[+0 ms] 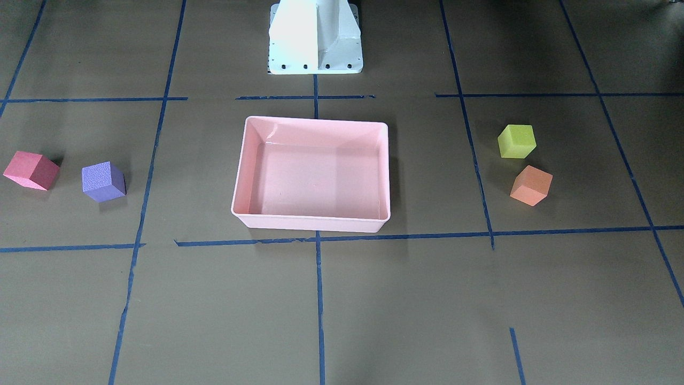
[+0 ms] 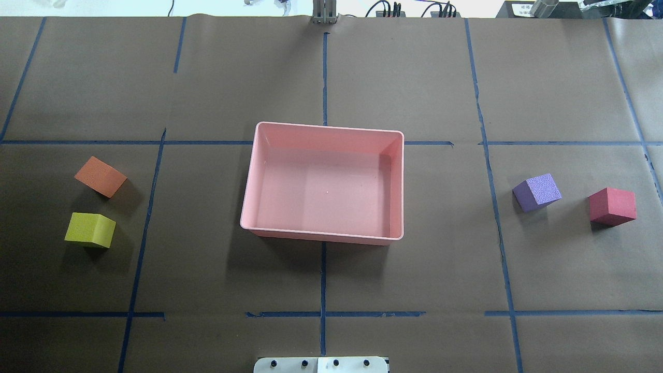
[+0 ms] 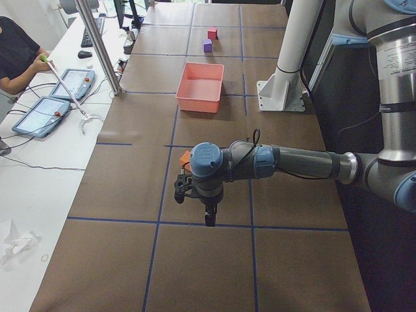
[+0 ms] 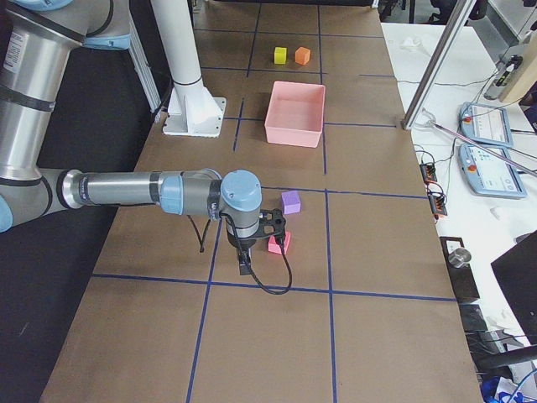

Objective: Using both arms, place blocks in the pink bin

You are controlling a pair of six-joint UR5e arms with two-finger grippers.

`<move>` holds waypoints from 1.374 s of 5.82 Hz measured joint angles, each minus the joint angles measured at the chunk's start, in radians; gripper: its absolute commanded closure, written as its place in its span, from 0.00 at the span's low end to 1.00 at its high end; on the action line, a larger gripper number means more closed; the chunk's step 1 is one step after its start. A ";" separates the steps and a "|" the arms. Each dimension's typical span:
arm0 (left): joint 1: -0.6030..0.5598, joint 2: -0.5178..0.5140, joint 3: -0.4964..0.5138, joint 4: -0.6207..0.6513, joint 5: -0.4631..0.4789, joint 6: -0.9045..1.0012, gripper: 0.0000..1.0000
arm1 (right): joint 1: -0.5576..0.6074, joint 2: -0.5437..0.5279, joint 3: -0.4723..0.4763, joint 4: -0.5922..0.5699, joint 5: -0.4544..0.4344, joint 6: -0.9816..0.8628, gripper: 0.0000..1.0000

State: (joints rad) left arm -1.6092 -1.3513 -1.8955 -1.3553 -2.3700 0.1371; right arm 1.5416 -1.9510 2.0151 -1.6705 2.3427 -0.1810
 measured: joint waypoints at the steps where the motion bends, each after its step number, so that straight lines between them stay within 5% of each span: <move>1: 0.001 -0.001 -0.001 0.003 0.000 -0.003 0.00 | 0.000 -0.001 -0.001 0.000 0.001 0.000 0.00; 8: 0.006 0.003 0.008 -0.007 -0.006 -0.005 0.00 | -0.007 0.002 -0.012 -0.002 0.018 0.016 0.00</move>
State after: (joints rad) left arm -1.6035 -1.3479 -1.8871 -1.3619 -2.3756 0.1323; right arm 1.5346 -1.9490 2.0031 -1.6724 2.3603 -0.1654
